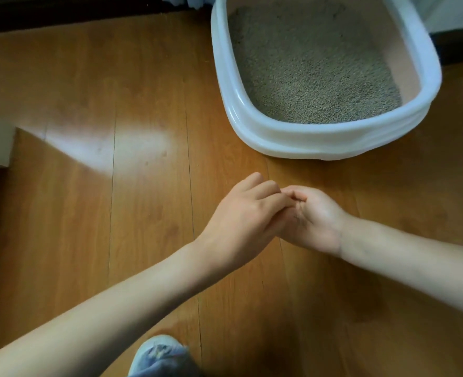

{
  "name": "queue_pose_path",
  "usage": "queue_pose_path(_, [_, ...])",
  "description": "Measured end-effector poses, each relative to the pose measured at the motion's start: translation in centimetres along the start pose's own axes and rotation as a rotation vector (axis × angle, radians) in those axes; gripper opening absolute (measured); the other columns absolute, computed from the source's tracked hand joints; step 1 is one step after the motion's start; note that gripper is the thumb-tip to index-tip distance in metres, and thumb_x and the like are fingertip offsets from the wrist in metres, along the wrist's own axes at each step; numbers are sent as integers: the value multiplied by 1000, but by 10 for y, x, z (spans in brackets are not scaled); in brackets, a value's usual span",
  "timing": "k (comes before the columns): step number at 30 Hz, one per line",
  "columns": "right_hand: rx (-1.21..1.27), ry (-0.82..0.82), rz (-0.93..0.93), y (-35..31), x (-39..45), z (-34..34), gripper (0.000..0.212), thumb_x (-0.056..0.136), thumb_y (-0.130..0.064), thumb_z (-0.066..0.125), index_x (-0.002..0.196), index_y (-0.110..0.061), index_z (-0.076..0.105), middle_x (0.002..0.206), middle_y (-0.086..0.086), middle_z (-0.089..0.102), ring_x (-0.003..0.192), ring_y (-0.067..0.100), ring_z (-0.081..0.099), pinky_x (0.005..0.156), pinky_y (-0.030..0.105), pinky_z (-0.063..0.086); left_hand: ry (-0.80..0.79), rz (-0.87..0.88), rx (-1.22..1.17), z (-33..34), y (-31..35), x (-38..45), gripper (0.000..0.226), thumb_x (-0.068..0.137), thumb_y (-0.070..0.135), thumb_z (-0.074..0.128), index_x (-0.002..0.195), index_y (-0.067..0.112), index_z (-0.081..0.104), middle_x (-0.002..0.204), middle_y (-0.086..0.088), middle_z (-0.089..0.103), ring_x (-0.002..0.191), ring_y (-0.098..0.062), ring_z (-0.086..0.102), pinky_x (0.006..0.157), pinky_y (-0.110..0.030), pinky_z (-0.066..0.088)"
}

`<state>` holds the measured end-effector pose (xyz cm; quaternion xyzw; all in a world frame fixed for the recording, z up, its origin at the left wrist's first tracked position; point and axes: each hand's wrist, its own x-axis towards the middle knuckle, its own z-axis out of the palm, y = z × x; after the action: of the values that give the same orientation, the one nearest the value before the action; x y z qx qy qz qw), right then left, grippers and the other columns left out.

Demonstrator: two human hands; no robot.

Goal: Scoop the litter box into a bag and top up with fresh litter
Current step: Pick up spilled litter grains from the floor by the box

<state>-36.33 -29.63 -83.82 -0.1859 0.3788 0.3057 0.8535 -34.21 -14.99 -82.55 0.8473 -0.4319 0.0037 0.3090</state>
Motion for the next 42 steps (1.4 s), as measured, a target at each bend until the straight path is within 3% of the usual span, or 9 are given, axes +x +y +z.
queue_pose_path(2, [3, -7, 2, -5, 0, 0, 9, 75, -8, 60, 80, 0, 60, 66, 9, 52, 60, 15, 53, 68, 23, 44, -2, -3, -7, 2, -4, 2, 13, 92, 15, 59, 91, 8, 70, 77, -3, 59, 71, -22, 45, 64, -37, 42])
queue_pose_path(6, [80, -57, -74, -13, -3, -3, 56, 97, -18, 29, 68, 9, 70, 66, 18, 66, 60, 25, 68, 66, 31, 59, 44, -129, -131, -7, -10, 5, 8, 91, 13, 62, 94, 12, 69, 80, 1, 55, 73, -18, 46, 66, -31, 42])
queue_pose_path(10, [129, -11, -188, -12, -8, 5, 44, 90, -14, 36, 107, 13, 66, 109, 29, 66, 92, 33, 70, 83, 40, 57, 128, -302, -243, -21, -4, 15, 8, 91, 9, 60, 96, 11, 66, 84, 2, 56, 82, -15, 52, 72, -29, 45])
queue_pose_path(14, [241, 6, -303, -14, -28, 23, 42, 90, -11, 36, 95, 14, 70, 106, 29, 67, 94, 34, 70, 85, 42, 56, 154, -390, -254, -45, 12, 25, 11, 96, 13, 53, 98, 10, 63, 87, 4, 58, 83, -11, 53, 76, -21, 42])
queue_pose_path(18, [383, 31, -423, -22, -69, 60, 41, 90, -9, 35, 90, 15, 70, 103, 27, 69, 92, 35, 70, 83, 41, 57, 74, -286, -68, -97, 34, 43, 14, 96, 11, 49, 97, 6, 62, 85, -2, 59, 78, -22, 50, 74, -37, 42])
queue_pose_path(24, [558, 13, -515, -47, -202, 169, 41, 94, -7, 35, 94, 14, 70, 106, 23, 69, 97, 34, 69, 84, 40, 57, -49, -178, 88, -237, 110, 86, 19, 98, 15, 45, 101, 6, 62, 89, -5, 59, 78, -28, 47, 73, -40, 41])
queue_pose_path(30, [676, -9, -575, -68, -397, 341, 43, 95, -7, 31, 98, 16, 67, 108, 27, 67, 93, 38, 69, 83, 42, 58, -142, -104, 341, -436, 244, 158, 29, 100, 23, 36, 106, 8, 60, 96, -6, 58, 81, -23, 45, 75, -38, 42])
queue_pose_path(36, [561, -107, -602, -65, -601, 494, 42, 99, -14, 35, 106, 10, 69, 119, 22, 65, 108, 32, 65, 90, 40, 54, 15, -67, 355, -624, 388, 203, 27, 95, 21, 49, 117, 9, 59, 104, -5, 60, 91, -23, 51, 81, -37, 45])
queue_pose_path(42, [428, -151, -684, -52, -740, 552, 41, 100, -17, 36, 108, 7, 69, 119, 21, 65, 107, 33, 66, 87, 42, 56, 191, -20, 401, -741, 485, 226, 42, 97, 28, 42, 133, 10, 54, 130, -5, 57, 122, -26, 49, 106, -39, 35])
